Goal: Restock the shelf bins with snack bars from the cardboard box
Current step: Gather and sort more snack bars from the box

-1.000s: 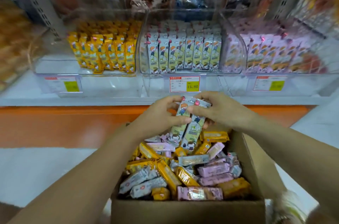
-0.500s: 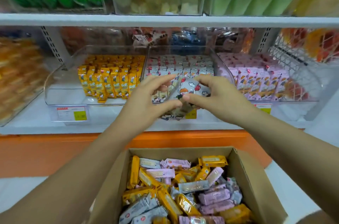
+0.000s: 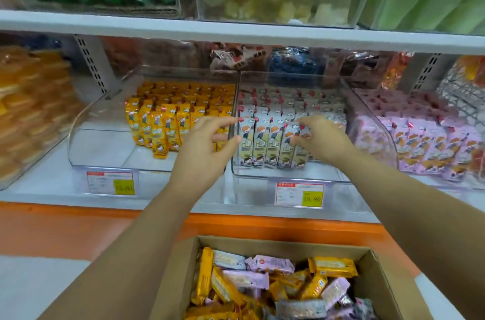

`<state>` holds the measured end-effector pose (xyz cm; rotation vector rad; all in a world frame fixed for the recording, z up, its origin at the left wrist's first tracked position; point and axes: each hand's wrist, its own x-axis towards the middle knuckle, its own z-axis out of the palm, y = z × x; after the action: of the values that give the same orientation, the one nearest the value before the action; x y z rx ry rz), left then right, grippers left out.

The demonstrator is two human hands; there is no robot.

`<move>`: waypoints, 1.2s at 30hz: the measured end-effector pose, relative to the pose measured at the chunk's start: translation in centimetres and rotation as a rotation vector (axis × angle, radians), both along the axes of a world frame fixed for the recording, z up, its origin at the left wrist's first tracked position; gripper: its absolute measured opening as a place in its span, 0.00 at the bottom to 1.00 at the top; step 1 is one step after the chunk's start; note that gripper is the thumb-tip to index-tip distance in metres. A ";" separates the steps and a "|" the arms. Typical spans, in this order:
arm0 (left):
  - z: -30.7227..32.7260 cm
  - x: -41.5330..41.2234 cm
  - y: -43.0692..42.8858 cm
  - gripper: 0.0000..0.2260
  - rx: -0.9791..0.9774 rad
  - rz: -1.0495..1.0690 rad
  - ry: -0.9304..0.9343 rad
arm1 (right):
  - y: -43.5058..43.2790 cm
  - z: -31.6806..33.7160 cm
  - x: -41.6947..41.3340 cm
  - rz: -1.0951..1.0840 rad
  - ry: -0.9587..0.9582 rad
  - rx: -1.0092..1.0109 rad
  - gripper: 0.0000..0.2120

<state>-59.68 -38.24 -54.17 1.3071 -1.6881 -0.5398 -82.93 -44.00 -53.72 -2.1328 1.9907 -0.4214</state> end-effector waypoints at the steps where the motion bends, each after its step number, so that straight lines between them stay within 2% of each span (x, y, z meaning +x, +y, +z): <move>1: 0.0 -0.1 0.0 0.13 -0.002 0.005 0.012 | -0.3 0.0 0.1 -0.002 0.014 -0.048 0.27; 5: -0.1 -0.2 -0.1 0.13 -0.011 0.021 0.031 | -0.4 0.0 -0.1 -0.043 0.000 -0.160 0.28; 9: 0.0 -0.2 0.0 0.13 -0.015 0.013 0.027 | -0.2 -0.3 -0.2 0.006 0.114 -0.156 0.23; 14: -0.1 -0.3 0.1 0.13 -0.027 0.007 0.008 | 0.2 -0.2 -0.5 0.026 0.119 -0.143 0.28; 18: -0.8 -0.8 1.0 0.12 -0.197 0.114 -0.083 | 2.3 0.3 -0.9 0.019 0.099 -0.188 0.28; 20: -1.4 -1.2 2.0 0.09 -0.372 0.168 -0.110 | 4.3 0.2 -0.9 0.047 0.061 -0.338 0.23; 22: -2.5 -1.7 3.4 0.09 -0.540 0.176 -0.155 | 6.9 -0.2 -0.8 0.136 0.016 -0.582 0.14; 25: -4.7 -2.7 5.6 0.10 -0.623 0.059 -0.263 | 11.4 -2.2 -0.7 0.281 -0.110 -0.788 0.07; 28: -7.7 -3.0 7.6 0.09 -0.554 -0.029 -0.355 | 15.3 -6.0 -1.3 0.305 -0.234 -0.747 0.08; 30: -9.6 -2.9 8.9 0.09 -0.416 -0.031 -0.384 | 17.2 -8.9 -2.0 0.290 -0.259 -0.635 0.09; 33: -12.4 -2.6 10.8 0.09 -0.113 -0.059 -0.478 | 18.6 -12.7 -3.5 0.261 -0.236 -0.369 0.08; 36: -15.2 -1.6 11.3 0.11 0.340 -0.228 -0.561 | 18.6 -15.5 -4.5 0.227 -0.165 0.003 0.09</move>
<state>-61.32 -26.90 -69.35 1.6224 -2.3010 -0.6544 -87.47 -25.41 -69.20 -2.2110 1.6390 -0.5347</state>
